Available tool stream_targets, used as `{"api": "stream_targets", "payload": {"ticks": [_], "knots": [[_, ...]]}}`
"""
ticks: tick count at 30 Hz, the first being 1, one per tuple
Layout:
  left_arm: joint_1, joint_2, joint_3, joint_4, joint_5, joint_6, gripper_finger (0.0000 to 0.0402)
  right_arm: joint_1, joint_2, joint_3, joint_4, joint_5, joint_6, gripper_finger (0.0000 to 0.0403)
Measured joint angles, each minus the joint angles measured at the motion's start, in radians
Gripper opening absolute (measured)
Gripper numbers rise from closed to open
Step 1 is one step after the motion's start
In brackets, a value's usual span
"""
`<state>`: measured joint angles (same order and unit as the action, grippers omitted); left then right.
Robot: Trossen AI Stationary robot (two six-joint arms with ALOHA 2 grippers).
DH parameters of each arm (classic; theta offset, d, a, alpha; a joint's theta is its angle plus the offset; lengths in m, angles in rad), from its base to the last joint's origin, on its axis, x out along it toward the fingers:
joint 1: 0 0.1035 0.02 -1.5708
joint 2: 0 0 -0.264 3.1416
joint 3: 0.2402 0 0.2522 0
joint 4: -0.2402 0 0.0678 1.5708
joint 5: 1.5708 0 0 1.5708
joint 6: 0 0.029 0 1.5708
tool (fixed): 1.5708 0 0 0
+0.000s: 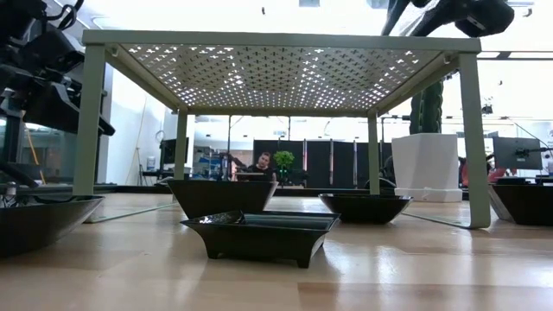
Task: Pick & Place Mini shaped plates
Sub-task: Stack the black wave square shaped bowl on top of the black wave square shaped bowl on the shelf
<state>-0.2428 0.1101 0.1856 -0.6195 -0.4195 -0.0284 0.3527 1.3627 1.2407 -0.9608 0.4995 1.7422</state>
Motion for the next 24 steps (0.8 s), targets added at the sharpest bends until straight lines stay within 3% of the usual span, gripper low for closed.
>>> {"api": "stream_targets", "payload": {"ticks": [9, 17, 24], "knots": [[0.000, 0.000, 0.000, -0.002, 0.017, 0.000, 0.0156, 0.011, -0.138, 0.000, -0.202, 0.051, -0.118, 0.0129], [0.000, 0.000, 0.000, -0.002, 0.017, 0.000, 0.0156, 0.051, -0.160, 0.000, -0.487, -0.028, -0.183, 0.0129], [0.000, 0.000, 0.000, -0.003, 0.018, -0.003, 0.0156, 0.061, -0.157, -0.006, -0.491, -0.036, -0.444, 0.0129]]}}
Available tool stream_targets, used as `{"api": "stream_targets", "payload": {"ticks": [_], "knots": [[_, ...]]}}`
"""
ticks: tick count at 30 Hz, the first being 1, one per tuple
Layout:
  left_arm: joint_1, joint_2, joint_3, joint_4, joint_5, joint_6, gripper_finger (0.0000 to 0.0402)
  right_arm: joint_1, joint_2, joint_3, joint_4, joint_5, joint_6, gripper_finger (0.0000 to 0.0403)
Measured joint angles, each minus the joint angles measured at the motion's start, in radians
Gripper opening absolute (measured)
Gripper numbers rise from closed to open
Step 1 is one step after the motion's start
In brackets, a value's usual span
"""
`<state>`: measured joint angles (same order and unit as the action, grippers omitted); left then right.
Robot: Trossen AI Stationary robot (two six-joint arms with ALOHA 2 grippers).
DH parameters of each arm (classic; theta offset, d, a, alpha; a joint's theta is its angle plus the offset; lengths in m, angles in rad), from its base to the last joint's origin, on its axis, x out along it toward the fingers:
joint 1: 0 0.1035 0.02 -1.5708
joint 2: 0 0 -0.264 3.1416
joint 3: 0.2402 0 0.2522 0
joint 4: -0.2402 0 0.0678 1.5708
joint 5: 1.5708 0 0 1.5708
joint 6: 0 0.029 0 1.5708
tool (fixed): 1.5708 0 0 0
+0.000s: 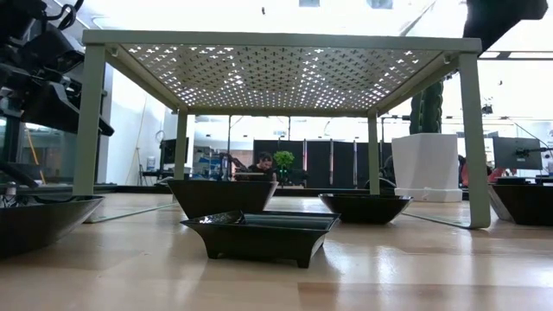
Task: Pick & Place Mini shaped plates
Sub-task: Stack the black wave square shaped bowl on top of the black wave square shaped bowl on the shelf
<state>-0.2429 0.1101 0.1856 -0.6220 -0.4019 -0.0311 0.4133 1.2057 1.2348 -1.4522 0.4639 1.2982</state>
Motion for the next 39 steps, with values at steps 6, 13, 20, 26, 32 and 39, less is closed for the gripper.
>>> {"api": "stream_targets", "payload": {"ticks": [6, 13, 20, 26, 32, 39], "knots": [[0.000, 0.000, 0.000, 0.000, 0.000, 0.000, 0.0156, 0.000, 0.007, -0.137, 0.152, -0.063, -0.362, 0.0129], [0.000, 0.000, 0.000, 0.001, -0.014, 0.035, 0.0156, -0.054, 0.007, -0.326, 0.254, -0.197, -0.405, 0.0129], [0.000, 0.000, -0.001, 0.009, -0.033, 0.037, 0.0156, -0.093, 0.007, -0.504, 0.547, -0.426, -0.385, 0.0129], [0.000, 0.000, -0.001, 0.011, -0.035, 0.037, 0.0156, -0.115, 0.007, -0.586, 0.662, -0.445, -0.381, 0.0129], [0.000, 0.000, -0.001, 0.012, -0.036, 0.037, 0.0156, -0.141, 0.007, -0.585, 0.657, -0.423, -0.406, 0.0129], [0.000, 0.000, -0.001, 0.013, -0.039, 0.037, 0.0156, -0.140, 0.007, -0.585, 0.680, -0.453, -0.469, 0.0152]]}}
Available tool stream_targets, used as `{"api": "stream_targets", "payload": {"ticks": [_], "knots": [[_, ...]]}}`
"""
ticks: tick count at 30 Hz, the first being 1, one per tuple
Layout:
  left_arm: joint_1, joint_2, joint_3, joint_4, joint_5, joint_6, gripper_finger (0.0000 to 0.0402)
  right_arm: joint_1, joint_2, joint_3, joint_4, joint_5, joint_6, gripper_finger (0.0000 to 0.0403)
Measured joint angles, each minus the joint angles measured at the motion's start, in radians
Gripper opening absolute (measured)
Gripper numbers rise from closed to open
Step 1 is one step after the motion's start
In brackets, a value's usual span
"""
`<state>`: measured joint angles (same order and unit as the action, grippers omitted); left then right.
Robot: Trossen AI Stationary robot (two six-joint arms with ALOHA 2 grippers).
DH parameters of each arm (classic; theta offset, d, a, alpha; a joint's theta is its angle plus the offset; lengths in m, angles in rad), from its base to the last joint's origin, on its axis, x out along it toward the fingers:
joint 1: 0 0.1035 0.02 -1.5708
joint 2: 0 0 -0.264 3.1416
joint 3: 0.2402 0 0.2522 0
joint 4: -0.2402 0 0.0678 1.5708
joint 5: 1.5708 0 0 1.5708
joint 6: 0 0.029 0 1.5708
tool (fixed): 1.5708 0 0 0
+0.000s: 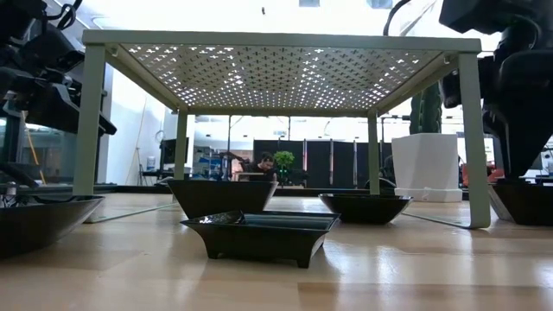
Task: Pick & Place Mini shaped plates
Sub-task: Stack the black wave square shaped bowl on top of the black wave square shaped bowl on the shelf
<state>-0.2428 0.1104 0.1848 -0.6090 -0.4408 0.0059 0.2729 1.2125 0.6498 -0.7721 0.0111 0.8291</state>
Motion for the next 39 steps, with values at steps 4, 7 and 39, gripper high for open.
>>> {"api": "stream_targets", "payload": {"ticks": [4, 7, 39], "knots": [[0.000, 0.000, 0.000, 0.000, 0.000, 0.000, 0.0156, 0.000, 0.000, 0.000, -0.001, 0.021, 0.000, 0.0184], [0.000, 0.000, 0.000, 0.000, 0.000, 0.000, 0.0156, 0.000, 0.000, 0.000, 0.004, -0.003, 0.000, 0.0198], [0.000, 0.000, 0.000, -0.004, 0.013, 0.014, 0.0156, 0.002, 0.000, -0.069, 0.097, -0.045, 0.026, 0.0138]]}}
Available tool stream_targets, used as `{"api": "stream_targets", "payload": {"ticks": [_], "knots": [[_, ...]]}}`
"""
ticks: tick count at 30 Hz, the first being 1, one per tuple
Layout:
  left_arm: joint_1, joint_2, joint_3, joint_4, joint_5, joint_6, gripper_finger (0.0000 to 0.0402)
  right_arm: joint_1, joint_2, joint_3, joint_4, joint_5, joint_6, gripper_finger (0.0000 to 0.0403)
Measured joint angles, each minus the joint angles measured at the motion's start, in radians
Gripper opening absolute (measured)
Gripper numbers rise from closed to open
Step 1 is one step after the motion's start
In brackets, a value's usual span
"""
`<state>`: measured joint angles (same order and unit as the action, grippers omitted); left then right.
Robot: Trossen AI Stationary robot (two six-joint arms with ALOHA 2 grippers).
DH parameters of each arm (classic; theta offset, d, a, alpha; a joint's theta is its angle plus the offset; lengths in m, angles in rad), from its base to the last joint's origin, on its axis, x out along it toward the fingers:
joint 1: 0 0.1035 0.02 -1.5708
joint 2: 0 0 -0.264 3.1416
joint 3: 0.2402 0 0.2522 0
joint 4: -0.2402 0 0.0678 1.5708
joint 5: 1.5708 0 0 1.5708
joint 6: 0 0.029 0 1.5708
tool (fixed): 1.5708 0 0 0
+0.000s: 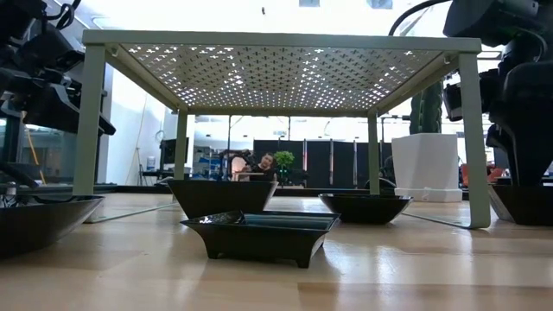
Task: Pick & Place Mini shaped plates
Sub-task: Stack the black wave square shaped bowl on top of the black wave square shaped bowl on the shelf
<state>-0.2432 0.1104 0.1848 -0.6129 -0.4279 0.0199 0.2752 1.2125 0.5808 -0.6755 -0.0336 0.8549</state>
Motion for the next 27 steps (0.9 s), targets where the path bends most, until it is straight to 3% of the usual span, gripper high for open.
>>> {"api": "stream_targets", "payload": {"ticks": [27], "knots": [[0.000, 0.000, 0.000, -0.006, -0.011, 0.055, 0.0156, 0.000, 0.006, -0.014, 0.015, 0.029, -0.025, 0.0135]]}}
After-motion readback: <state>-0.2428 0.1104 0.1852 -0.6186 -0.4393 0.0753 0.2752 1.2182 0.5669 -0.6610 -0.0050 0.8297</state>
